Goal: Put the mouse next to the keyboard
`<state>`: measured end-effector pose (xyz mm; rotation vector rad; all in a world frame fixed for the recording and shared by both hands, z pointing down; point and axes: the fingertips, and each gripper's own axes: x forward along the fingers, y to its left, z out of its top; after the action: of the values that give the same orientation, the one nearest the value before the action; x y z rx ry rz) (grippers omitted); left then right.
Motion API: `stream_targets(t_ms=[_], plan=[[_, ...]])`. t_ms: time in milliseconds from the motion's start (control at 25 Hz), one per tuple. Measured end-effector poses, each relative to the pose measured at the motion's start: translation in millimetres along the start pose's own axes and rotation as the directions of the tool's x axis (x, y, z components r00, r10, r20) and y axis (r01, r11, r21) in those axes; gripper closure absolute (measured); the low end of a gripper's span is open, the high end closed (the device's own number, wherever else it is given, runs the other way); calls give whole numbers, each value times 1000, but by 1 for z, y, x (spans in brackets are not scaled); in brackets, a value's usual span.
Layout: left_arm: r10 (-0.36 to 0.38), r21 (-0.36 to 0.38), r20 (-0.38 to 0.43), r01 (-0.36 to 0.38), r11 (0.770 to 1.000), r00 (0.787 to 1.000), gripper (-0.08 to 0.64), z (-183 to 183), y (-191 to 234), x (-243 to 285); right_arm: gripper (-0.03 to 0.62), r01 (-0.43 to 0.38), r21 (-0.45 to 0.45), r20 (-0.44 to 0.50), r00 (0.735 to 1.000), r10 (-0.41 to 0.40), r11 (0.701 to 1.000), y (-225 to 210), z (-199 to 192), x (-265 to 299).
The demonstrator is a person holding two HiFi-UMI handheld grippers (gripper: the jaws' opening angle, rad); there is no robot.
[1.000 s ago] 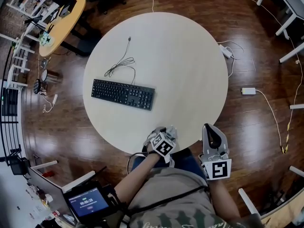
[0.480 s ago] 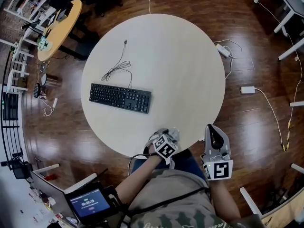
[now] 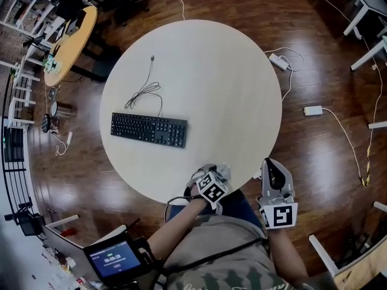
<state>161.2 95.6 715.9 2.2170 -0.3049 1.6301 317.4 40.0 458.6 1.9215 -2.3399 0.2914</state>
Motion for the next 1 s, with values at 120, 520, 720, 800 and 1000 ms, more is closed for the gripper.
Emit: stream_targets(t_ms=[120,520,720,800,1000], plan=[[-4,12,0,4,1000,1000,227,3,1,3,588,-1,-21,9,1000,1,1000,-2,-1,2],[-16,37,-5,16,999,1000,225,15,1,10,588,16,-22,-1,1000,-16,1000,-15,-6,2],[-23,49,-18,23,999,1000,225,18,2,12,588,50,-20,-1,999,-50,999,-29,-6,6],[-25,53,-18,26,998,1000,225,19,3,12,588,66,-19,0,998,-66,998,-32,-6,6],[-28,53,-14,29,998,1000,225,25,5,15,588,84,-22,-15,996,-84,996,-36,-13,3]])
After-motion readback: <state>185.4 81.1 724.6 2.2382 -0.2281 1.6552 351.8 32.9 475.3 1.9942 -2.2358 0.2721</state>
